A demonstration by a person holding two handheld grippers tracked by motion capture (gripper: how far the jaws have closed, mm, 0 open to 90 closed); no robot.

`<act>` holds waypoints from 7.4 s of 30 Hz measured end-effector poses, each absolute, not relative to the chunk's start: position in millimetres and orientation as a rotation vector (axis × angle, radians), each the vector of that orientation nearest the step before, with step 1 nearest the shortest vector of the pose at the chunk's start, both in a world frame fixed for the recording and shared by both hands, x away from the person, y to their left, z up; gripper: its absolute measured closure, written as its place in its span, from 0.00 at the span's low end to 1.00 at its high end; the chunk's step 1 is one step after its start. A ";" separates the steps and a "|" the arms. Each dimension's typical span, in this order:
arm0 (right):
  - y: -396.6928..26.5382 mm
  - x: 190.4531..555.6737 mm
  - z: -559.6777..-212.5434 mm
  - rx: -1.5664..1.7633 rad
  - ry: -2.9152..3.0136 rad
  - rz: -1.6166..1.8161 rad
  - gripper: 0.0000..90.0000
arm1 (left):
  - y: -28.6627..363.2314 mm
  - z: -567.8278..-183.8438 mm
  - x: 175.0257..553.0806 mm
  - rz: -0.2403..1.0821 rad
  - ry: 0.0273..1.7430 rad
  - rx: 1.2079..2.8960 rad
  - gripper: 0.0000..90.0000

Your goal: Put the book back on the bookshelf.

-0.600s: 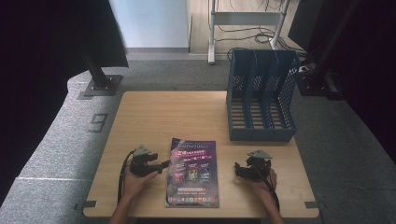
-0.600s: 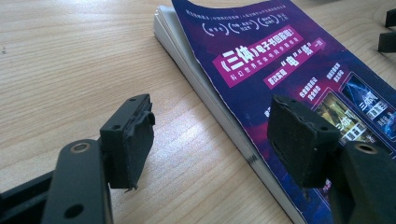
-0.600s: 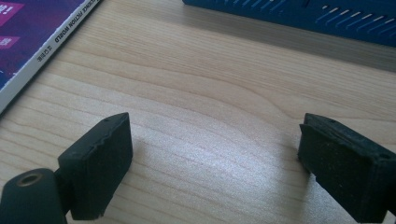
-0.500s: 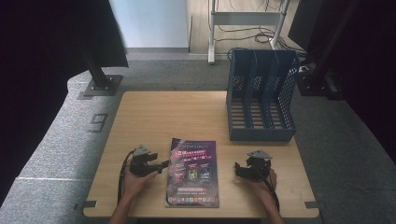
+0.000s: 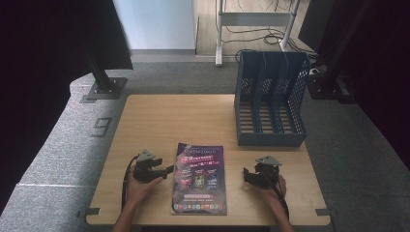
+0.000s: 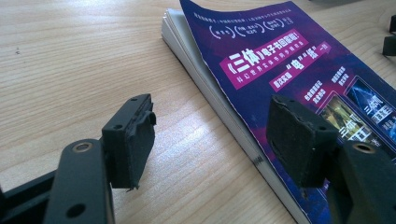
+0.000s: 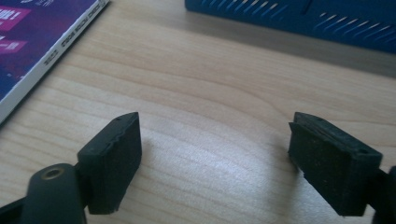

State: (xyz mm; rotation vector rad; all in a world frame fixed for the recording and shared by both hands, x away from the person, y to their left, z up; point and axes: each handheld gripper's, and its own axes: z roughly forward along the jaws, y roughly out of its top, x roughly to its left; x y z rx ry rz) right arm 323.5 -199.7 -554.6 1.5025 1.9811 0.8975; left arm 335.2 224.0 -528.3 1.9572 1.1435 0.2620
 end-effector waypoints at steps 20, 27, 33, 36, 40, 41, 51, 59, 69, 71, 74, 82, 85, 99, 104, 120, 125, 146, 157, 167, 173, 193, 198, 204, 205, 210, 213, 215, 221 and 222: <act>-163.1 320.8 -532.1 1.395 1.998 1.083 0.22 | 222.8 -528.5 335.3 0.253 1.147 1.940 0.37; -145.2 324.9 -532.3 1.375 2.032 1.097 0.22 | 221.4 -526.4 334.6 0.255 1.133 1.939 0.37; -124.7 331.7 -531.0 1.340 2.075 1.110 0.22 | 218.7 -527.7 334.7 0.255 1.125 1.948 0.36; -119.3 334.1 -531.7 1.329 2.095 1.108 0.22 | 218.0 -528.3 334.8 0.258 1.124 1.950 0.36; -112.3 337.8 -532.6 1.314 2.111 1.117 0.22 | 217.3 -529.6 335.5 0.259 1.127 1.955 0.36; -111.3 338.0 -533.1 1.316 2.113 1.116 0.22 | 216.8 -529.9 335.6 0.259 1.126 1.957 0.36; -102.4 336.4 -539.8 1.302 2.161 1.128 0.21 | 208.1 -533.7 335.5 0.255 1.112 1.989 0.35; -97.6 337.4 -546.7 1.306 2.194 1.103 0.23 | 204.6 -535.3 335.8 0.250 1.111 1.996 0.35; -98.5 335.6 -551.4 1.312 2.212 1.124 0.30 | 206.4 -535.0 336.4 0.251 1.133 1.992 0.35; -98.8 335.7 -551.2 1.316 2.219 1.128 0.31 | 206.1 -535.1 336.5 0.249 1.133 1.991 0.35; -98.8 335.5 -551.2 1.314 2.219 1.128 0.31 | 205.0 -535.3 336.4 0.247 1.131 1.992 0.35; -99.4 335.3 -551.8 1.323 2.218 1.132 0.31 | 199.8 -535.5 337.4 0.256 1.131 1.995 0.34; -99.5 335.2 -552.0 1.322 2.217 1.135 0.31 | 196.9 -536.0 338.6 0.261 1.132 2.002 0.34; -99.9 334.4 -553.1 1.324 2.206 1.146 0.31 | 173.4 -545.1 358.0 0.273 1.167 2.021 0.31; -99.0 333.5 -552.9 1.310 2.203 1.139 0.32 | 170.8 -546.5 355.3 0.280 1.153 2.013 0.31; -98.6 333.1 -552.8 1.309 2.197 1.134 0.31 | 166.7 -545.9 352.8 0.266 1.193 1.965 0.30; -98.4 332.9 -552.8 1.308 2.196 1.133 0.31 | 169.0 -540.9 351.7 0.245 1.185 1.926 0.31; -98.3 332.6 -552.7 1.305 2.195 1.131 0.32 | 157.8 -530.9 345.0 0.183 1.054 1.929 0.42; -98.3 332.6 -552.7 1.305 2.196 1.131 0.32 | 152.7 -534.1 356.6 0.195 1.063 1.981 0.54; -98.3 332.2 -552.6 1.296 2.198 1.127 0.32 | 146.7 -532.5 368.3 0.190 1.065 2.008 0.58; -98.3 332.3 -552.6 1.297 2.197 1.130 0.32 | 145.3 -534.8 368.9 0.215 1.061 2.030 0.66; -98.4 332.4 -552.4 1.282 2.196 1.119 0.28 | 143.9 -528.6 359.5 0.272 0.926 1.974 0.96; -101.9 333.3 -551.9 1.289 2.198 1.121 0.26 | 142.4 -522.7 354.2 0.302 0.872 1.948 0.97; -105.8 333.6 -549.1 1.285 2.193 1.145 0.26 | 141.0 -519.2 350.3 0.340 0.820 1.931 0.97; -106.3 333.8 -548.9 1.287 2.193 1.150 0.25 | 141.1 -518.4 349.9 0.340 0.818 1.926 0.97; -109.3 334.5 -547.2 1.301 2.189 1.171 0.25 | 142.4 -511.4 346.2 0.349 0.782 1.905 0.97; -110.7 334.3 -545.8 1.320 2.191 1.214 0.25 | 143.1 -504.8 342.8 0.360 0.759 1.891 0.97; -111.4 333.7 -543.6 1.319 2.192 1.234 0.25 | 144.0 -501.5 341.4 0.361 0.751 1.882 0.98; -114.3 332.3 -537.6 1.324 2.172 1.284 0.26 | 145.9 -497.8 340.1 0.363 0.735 1.868 0.97; -114.5 332.2 -537.0 1.322 2.172 1.283 0.25 | 146.3 -497.5 340.2 0.362 0.734 1.864 0.98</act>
